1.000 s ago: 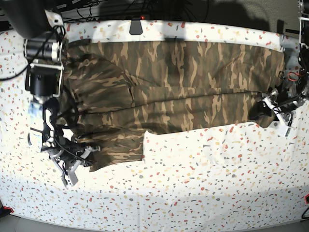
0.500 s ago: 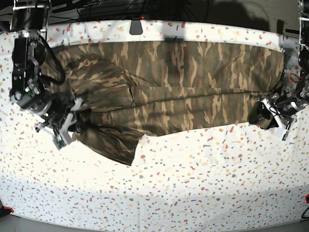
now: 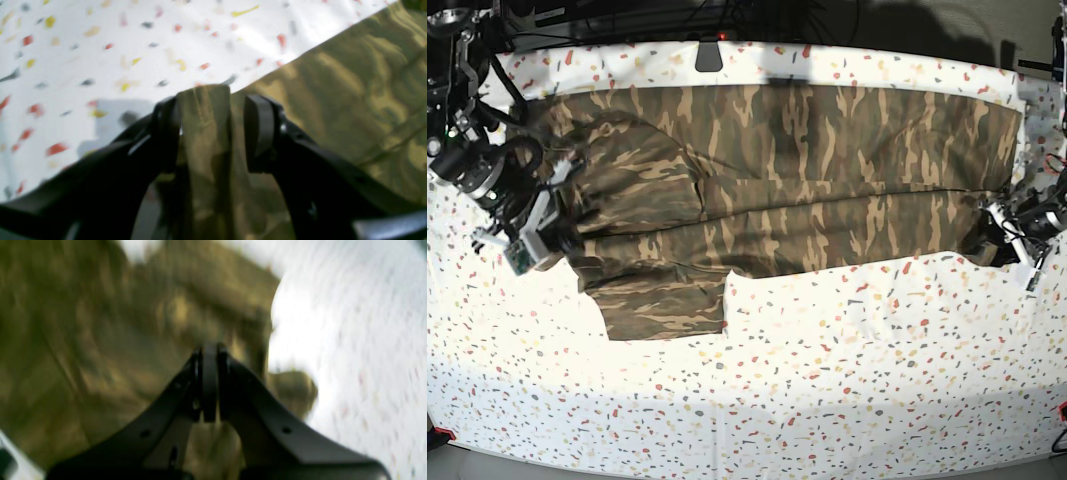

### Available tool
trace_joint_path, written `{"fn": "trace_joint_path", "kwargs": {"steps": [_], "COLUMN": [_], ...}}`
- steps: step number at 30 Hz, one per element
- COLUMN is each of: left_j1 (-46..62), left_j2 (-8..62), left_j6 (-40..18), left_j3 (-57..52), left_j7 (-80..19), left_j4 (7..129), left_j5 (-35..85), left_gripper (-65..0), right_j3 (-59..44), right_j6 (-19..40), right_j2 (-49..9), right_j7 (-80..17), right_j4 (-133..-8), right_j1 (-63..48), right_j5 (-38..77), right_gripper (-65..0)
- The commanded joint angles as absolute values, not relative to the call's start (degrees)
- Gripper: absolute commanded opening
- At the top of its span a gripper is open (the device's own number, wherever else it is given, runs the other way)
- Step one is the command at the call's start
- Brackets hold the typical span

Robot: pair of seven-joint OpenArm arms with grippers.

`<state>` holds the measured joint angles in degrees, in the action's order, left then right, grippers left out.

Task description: Fold the T-shirt properly

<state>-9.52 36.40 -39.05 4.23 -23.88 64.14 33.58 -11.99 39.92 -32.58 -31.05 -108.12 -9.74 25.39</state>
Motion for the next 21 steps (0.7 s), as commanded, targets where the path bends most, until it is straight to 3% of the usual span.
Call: {"fn": "trace_joint_path", "kwargs": {"steps": [1, 3, 5, 9, 13, 17, 21], "left_j1": [-10.63, -10.63, -10.63, -10.63, -10.7, -10.66, -10.66], "left_j2": [37.3, 36.71, 36.34, 36.4, 36.36, 36.36, 36.21], "left_j6": [-39.09, -39.09, -39.09, -39.09, -39.09, -39.05, -39.05], "left_j3": [3.79, 3.81, 3.81, 3.79, 3.81, 3.79, 3.79], "left_j7": [-21.8, -21.32, -21.34, -21.37, -21.32, -21.32, -21.32], "left_j4": [65.04, 65.04, 65.04, 65.04, 65.04, 65.04, 65.04], "left_j5": [34.54, 34.52, 34.52, 34.48, 29.45, 21.39, 21.04], "left_gripper": [-35.3, -35.3, -35.3, -35.3, -35.3, -35.3, -35.3], "right_j3": [-12.36, -12.36, -12.36, -12.34, -12.32, -12.03, -12.03], "right_j6": [40.0, 38.85, 36.64, 35.94, 35.55, 35.48, 33.85], "right_j2": [-32.12, -29.06, -25.3, -19.35, -16.05, -15.86, -15.75], "right_j7": [-30.02, -29.71, -28.4, -28.62, -31.29, -29.36, -21.02], "right_j4": [-109.1, -108.27, -105.86, -95.55, -80.71, -65.14, -47.86], "right_j1": [-7.46, -4.14, -0.01, 9.67, 20.53, 30.57, 39.59], "right_j5": [25.71, 25.61, 25.58, 24.43, 15.64, 12.97, 5.67], "right_gripper": [-63.7, -47.4, -39.3, -39.0, -39.1, -39.1, -39.1]}}
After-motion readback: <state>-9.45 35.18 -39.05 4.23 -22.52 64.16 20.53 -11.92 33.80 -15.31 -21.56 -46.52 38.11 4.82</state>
